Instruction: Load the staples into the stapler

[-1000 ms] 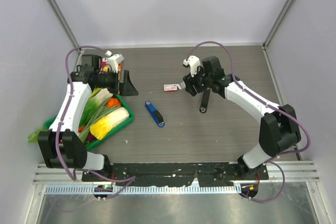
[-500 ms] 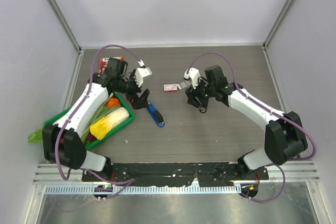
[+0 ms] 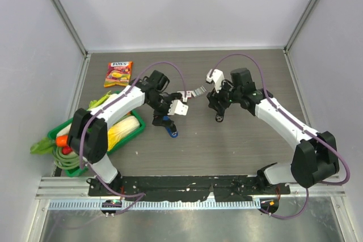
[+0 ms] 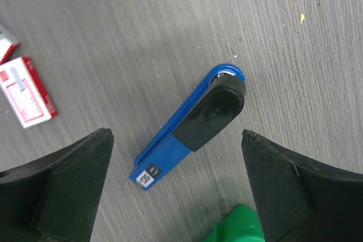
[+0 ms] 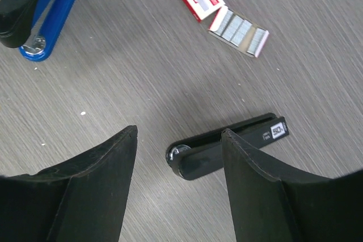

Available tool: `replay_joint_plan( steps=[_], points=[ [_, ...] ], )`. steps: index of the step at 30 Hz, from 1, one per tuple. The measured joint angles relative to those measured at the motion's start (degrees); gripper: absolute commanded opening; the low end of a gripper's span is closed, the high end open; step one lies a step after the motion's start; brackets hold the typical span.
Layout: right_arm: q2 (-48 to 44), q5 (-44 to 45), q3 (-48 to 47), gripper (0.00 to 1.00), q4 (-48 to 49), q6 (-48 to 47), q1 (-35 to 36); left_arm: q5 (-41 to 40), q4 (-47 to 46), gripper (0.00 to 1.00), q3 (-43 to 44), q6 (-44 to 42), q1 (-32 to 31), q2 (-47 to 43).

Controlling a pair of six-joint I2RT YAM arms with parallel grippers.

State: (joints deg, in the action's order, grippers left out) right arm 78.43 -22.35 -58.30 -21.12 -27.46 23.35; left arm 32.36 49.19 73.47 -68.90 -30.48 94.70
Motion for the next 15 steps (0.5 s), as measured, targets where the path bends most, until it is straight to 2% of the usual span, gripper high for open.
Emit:
replay_joint_plan(
  steps=[5,8,11,13,15],
  points=[
    [-0.9,-0.3,0.0,0.66,-0.2,-0.2,-2.8,-1.9,1.7,0.90,1.1,-4.6,-2.3,5.0],
    [-1.6,-0.6,0.0,0.66,-0.4,-0.2,-3.8,-2.8,1.7,0.79,1.1,-5.6,-2.9,6.5],
    [-2.2,-0.9,0.0,0.66,-0.4,-0.2,-4.1,-3.3,1.3,0.61,0.7,-6.4,-3.2,6.9],
    [-2.3,-1.1,0.0,0.66,-0.4,-0.2,-4.2,-3.3,0.9,0.54,-0.3,-6.8,-3.2,6.9],
    [-2.3,-1.3,0.0,0.66,-0.4,-0.2,-4.3,-3.4,0.6,0.53,-1.3,-6.8,-3.2,6.9]
  ],
)
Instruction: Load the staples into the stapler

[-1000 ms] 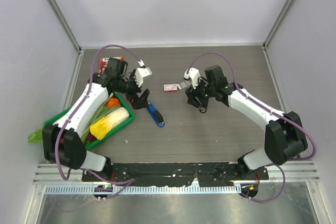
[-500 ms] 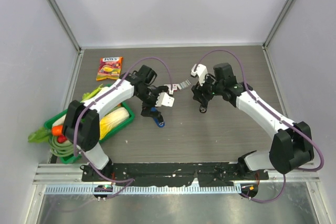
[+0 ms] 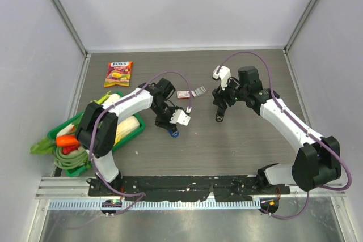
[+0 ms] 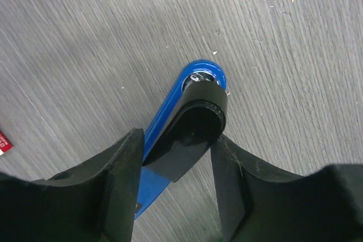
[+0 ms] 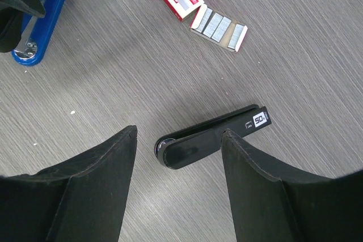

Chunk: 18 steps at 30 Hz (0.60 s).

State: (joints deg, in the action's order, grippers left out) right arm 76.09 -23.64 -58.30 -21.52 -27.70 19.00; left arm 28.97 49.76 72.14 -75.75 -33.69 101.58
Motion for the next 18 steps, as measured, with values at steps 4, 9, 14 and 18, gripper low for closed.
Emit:
replay_joint_plan(
  steps=[4,9,14,18],
  points=[
    [0.0,-0.3,0.0,0.66,0.0,0.0,-0.1,0.0,-0.3,0.51,-1.0,-0.2,0.0,0.0],
    [0.0,-0.5,0.0,0.66,0.0,0.0,-0.4,0.6,-1.8,0.31,-1.9,0.2,-0.1,0.0],
    [0.0,-0.5,0.0,0.66,0.0,0.0,-0.5,0.8,-2.7,0.00,-2.1,1.6,-0.3,0.0],
    [-0.3,-0.5,0.0,0.66,-0.1,0.0,-0.5,0.8,-3.7,0.00,-2.1,4.3,-0.4,0.0]
  ],
)
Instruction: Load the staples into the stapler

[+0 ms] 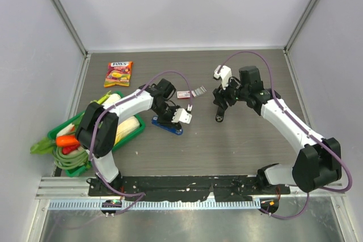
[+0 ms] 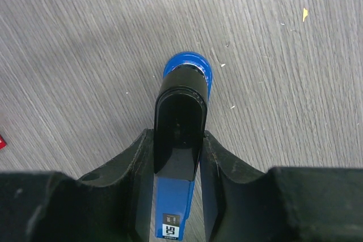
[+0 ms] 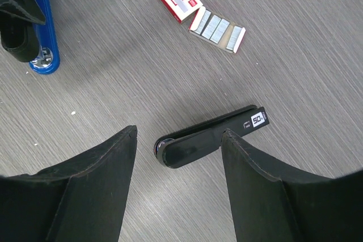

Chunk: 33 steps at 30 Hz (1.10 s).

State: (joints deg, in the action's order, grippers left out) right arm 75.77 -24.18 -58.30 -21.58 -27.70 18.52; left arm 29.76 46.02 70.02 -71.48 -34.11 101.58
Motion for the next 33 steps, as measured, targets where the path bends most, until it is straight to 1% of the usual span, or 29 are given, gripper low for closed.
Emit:
replay_joint_plan(
  steps=[6,13,16,19,23,27,33],
  points=[
    [-1.4,-1.3,0.0,0.66,0.0,-0.7,-0.2,-0.2,-3.4,0.00,-1.1,5.5,0.0,-1.1],
    [-4.3,-8.5,1.7,0.66,-1.6,-5.4,0.4,2.9,-5.9,0.00,-2.2,12.0,0.0,-10.4],
    [-5.5,-11.2,2.7,0.67,-2.6,-7.3,2.2,5.0,-6.4,0.00,-0.9,15.6,0.0,-14.3],
    [-5.8,-13.0,3.0,0.67,-2.8,-8.4,5.0,6.6,-7.1,0.00,1.0,19.3,-0.1,-15.8],
    [-5.8,-14.6,4.3,0.67,-0.2,-7.8,8.5,7.6,-8.5,0.00,1.1,24.6,-0.1,-16.6],
    [-5.8,-16.1,6.5,0.69,3.5,-5.7,10.4,7.6,-9.0,0.00,1.0,28.2,-0.1,-16.6],
    [-5.4,-16.1,8.6,0.69,10.1,-1.8,14.1,8.4,-10.4,0.00,0.5,33.6,-0.2,-16.6]
  ],
)
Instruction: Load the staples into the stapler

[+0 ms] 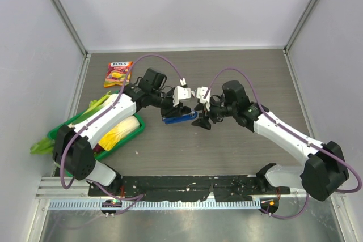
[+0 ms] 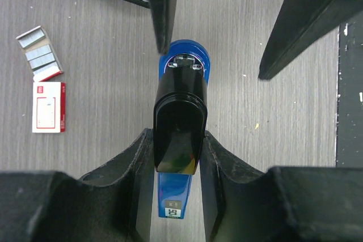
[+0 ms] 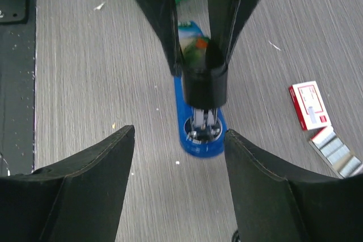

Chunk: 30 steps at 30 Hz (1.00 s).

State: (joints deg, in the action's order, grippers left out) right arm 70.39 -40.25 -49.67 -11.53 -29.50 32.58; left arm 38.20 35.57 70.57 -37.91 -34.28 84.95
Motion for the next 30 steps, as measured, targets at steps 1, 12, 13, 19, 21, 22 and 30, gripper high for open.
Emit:
replay_joint_plan(
  steps=[1,12,13,19,21,22,30],
  points=[
    [0.4,0.0,0.0,0.69,1.0,0.8,0.5,0.3,-0.3,0.00,-0.2,0.5,-0.1,0.0],
    [4.0,0.5,0.8,0.55,7.6,4.7,1.9,2.7,-0.7,0.00,-2.4,3.4,-0.8,0.0],
    [4.3,0.5,0.8,0.51,7.9,4.6,1.9,3.0,-0.7,0.00,-2.4,3.7,-0.7,0.0],
    [5.5,0.3,0.8,0.43,7.6,3.8,1.8,3.0,-1.8,0.00,-3.1,5.9,-0.3,-0.5],
    [5.5,0.3,0.8,0.41,6.9,2.6,1.9,3.1,-3.1,0.00,-3.5,7.1,-0.2,-1.2],
    [5.5,0.3,0.9,0.40,6.4,2.2,2.0,3.4,-3.8,0.00,-3.7,7.8,-0.1,-1.6],
    [5.5,0.2,1.1,0.22,5.6,0.4,2.1,6.1,-8.8,0.00,-5.9,13.6,2.5,-4.3]
  ],
)
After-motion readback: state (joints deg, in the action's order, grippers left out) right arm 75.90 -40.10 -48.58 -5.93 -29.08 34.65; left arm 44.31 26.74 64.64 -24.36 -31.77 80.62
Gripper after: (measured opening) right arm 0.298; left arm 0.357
